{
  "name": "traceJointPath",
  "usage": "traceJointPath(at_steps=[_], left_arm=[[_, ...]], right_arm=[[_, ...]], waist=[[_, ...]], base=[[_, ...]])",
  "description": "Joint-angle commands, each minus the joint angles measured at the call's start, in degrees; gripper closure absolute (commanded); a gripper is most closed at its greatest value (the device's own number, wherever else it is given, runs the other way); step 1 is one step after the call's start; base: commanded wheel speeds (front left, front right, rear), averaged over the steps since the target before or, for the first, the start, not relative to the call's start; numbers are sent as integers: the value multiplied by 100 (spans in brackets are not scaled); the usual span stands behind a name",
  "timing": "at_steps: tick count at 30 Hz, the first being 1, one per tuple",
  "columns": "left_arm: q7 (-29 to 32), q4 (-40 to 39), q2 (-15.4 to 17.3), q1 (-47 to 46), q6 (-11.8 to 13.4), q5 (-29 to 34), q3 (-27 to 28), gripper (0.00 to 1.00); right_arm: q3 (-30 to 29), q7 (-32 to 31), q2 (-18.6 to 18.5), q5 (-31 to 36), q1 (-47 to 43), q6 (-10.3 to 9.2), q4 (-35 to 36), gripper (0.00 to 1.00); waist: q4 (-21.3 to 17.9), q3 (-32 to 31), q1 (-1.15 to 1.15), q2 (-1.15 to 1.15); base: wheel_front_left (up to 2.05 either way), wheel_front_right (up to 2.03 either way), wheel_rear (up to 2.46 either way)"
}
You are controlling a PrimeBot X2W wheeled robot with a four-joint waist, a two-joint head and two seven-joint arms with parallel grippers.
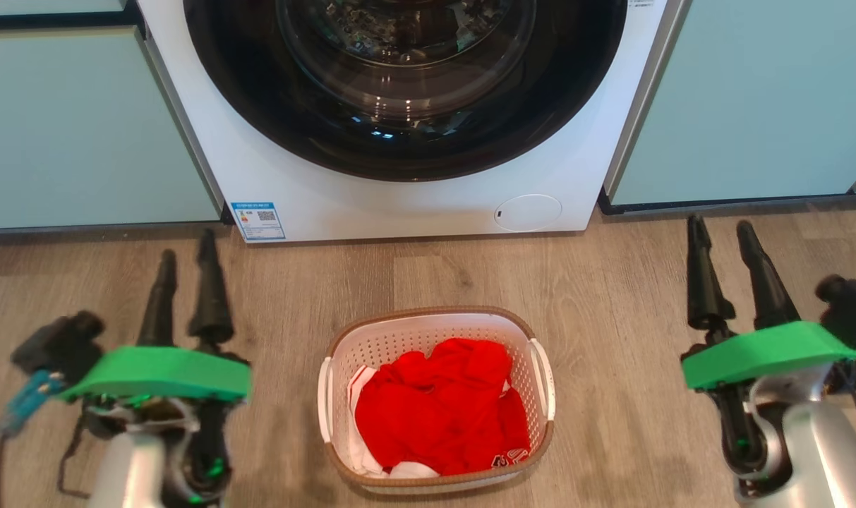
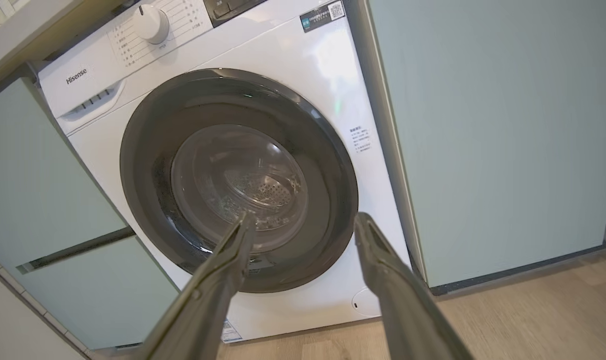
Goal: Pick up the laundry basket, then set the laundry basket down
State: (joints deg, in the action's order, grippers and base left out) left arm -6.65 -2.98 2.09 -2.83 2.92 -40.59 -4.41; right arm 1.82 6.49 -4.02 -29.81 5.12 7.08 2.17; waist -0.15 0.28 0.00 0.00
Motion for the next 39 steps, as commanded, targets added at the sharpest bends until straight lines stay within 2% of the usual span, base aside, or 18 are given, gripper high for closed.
traceJointPath(at_steps=[1,10,17,27,30,33,39], left_arm=[[-59,-280,66,-324,40,211,36,0],[-210,-119,122,-374,451,1458,-765,0],[-327,682,193,-372,742,1925,-1142,0],[-495,745,199,-467,1047,2556,-1433,0],[-545,664,214,-472,1292,2841,-1495,0],[-579,690,207,-457,1301,2876,-1527,0],[-697,492,97,-387,966,2591,-1092,0]], right_arm=[[110,75,-81,192,345,26,279,0],[312,227,-126,1004,339,29,241,0],[217,344,-26,1404,247,31,-142,0],[266,512,58,2218,258,34,-625,0],[236,562,81,2419,295,35,-524,0],[250,596,90,2547,283,36,-515,0],[313,713,102,3010,284,38,-557,0]], waist=[[-3,-1,0,0],[-18,15,0,0],[-27,-31,0,0],[-66,-47,0,0],[-88,-32,0,0],[-98,-29,0,0],[-114,-21,0,0]], base=[[0,0,0],[0,0,0],[0,0,0],[0,0,0],[0,0,0],[0,0,0],[0,0,0]])
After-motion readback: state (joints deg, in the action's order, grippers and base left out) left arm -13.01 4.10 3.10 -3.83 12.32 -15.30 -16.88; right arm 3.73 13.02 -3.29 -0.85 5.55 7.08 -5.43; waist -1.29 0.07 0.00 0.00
